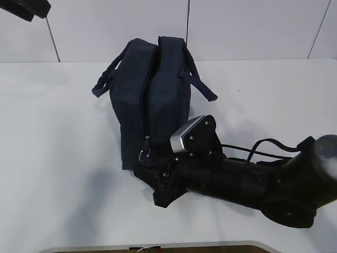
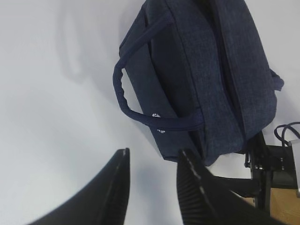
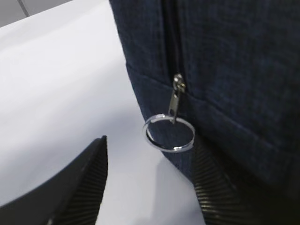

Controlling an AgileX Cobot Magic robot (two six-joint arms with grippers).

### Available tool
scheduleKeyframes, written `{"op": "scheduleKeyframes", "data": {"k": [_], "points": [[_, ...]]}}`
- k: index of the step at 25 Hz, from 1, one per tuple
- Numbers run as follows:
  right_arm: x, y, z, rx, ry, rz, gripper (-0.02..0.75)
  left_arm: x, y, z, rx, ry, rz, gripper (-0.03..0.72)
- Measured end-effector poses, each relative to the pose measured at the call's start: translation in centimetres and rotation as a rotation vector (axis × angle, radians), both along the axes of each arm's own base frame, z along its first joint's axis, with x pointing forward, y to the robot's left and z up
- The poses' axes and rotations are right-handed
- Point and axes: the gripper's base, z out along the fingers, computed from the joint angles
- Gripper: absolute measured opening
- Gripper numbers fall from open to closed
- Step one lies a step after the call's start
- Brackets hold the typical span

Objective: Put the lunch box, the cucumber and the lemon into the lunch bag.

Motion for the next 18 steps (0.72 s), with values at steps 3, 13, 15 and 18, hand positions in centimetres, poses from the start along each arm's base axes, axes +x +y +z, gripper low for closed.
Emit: {"op": "scheduleKeyframes", "data": {"k": [3, 13, 15, 18], "points": [[0.7, 0.3, 0.3, -0.012, 0.003, -0.006, 0.459, 0.0, 0.0, 0.0, 0.000, 0.000, 0.000, 0.242], [0.8, 1.1, 0.6, -0.007, 0.028, 0.067, 0.459, 0.0, 0.0, 0.0, 0.000, 0.000, 0.000, 0.242], [0.6, 1.3, 0.5, -0.014, 0.028, 0.096, 0.459, 0.0, 0.0, 0.0, 0.000, 0.000, 0.000, 0.242], [0.6, 1.2, 0.5, -0.014, 0.033, 0.094, 0.459, 0.0, 0.0, 0.0, 0.000, 0.000, 0.000, 0.242]]}}
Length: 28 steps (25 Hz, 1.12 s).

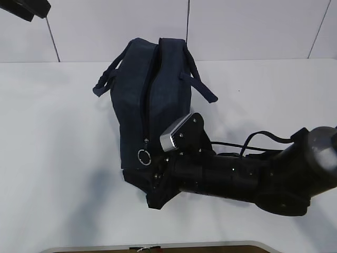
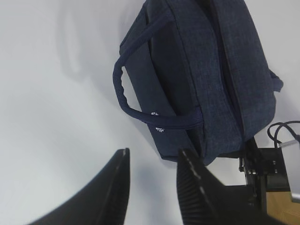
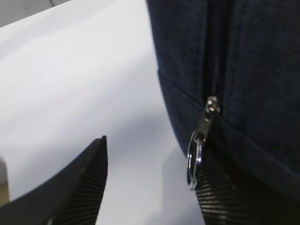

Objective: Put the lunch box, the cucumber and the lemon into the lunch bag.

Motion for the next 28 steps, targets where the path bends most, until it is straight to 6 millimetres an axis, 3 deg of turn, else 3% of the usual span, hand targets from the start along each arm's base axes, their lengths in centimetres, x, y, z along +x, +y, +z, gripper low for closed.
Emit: {"op": "scheduleKeyframes", "data": {"k": [6, 15, 28], "points": [[0.31, -0.15, 0.08, 0.018, 0.012, -0.047, 0.442, 0.00, 0.00, 0.00, 0.000, 0.000, 0.000, 0.242], [0.57, -0.29, 0.13, 0.031, 0.023, -0.085, 0.272, 0.00, 0.00, 0.00, 0.000, 0.000, 0.000, 0.242], [0.59, -0.30, 0.06, 0.031, 0.026, -0.089, 0.246, 0.00, 0.00, 0.00, 0.000, 0.000, 0.000, 0.242]]}}
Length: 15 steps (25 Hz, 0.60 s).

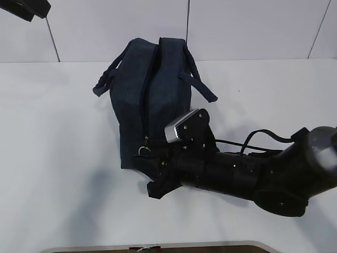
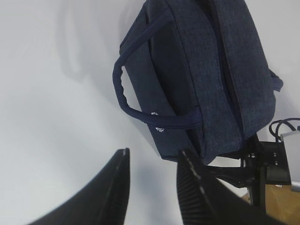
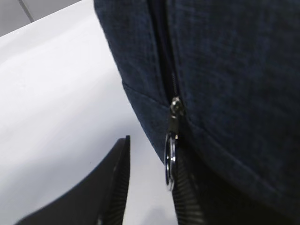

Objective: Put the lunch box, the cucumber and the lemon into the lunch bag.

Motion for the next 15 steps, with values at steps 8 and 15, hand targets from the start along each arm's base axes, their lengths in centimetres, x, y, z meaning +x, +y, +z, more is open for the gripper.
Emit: {"op": "scheduleKeyframes", "data": {"k": [8, 15], "points": [[0.04, -0.02, 0.01, 0.002, 0.001, -0.005, 0.246, 0.00, 0.00, 0.00, 0.000, 0.000, 0.000, 0.242], [0.04, -0.03, -0.01, 0.000, 0.002, -0.006, 0.246, 0.00, 0.00, 0.00, 0.000, 0.000, 0.000, 0.242]]}}
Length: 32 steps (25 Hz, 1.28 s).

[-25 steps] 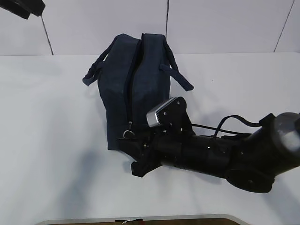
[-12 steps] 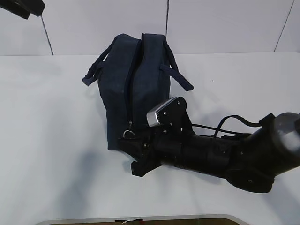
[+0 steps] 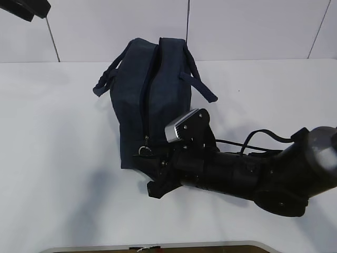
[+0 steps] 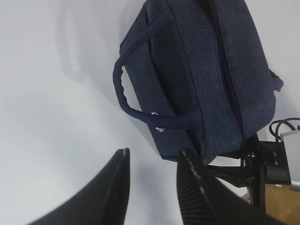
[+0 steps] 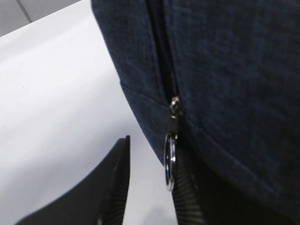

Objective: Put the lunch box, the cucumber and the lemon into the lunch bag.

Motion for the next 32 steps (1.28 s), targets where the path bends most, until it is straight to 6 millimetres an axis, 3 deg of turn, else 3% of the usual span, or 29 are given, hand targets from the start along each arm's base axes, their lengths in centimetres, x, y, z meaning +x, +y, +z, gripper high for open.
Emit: {"op": "scheduleKeyframes", "data": {"k": [9, 17, 27, 32], "points": [[0.0, 0.0, 0.0, 0.000, 0.000, 0.000, 0.242, 0.0, 0.0, 0.0, 0.000, 0.000, 0.000, 0.242], [0.0, 0.0, 0.0, 0.001, 0.000, -0.002, 0.062, 0.0, 0.0, 0.0, 0.000, 0.000, 0.000, 0.242], [0.0, -0.2, 0.0, -0.016, 0.048, -0.021, 0.005, 0.0, 0.0, 0.0, 0.003, -0.001, 0.001, 0.242], [-0.1, -0.3, 1.2, -0.046, 0.041, -0.015, 0.005, 0.0, 0.0, 0.0, 0.003, -0.001, 0.001, 0.242]]}}
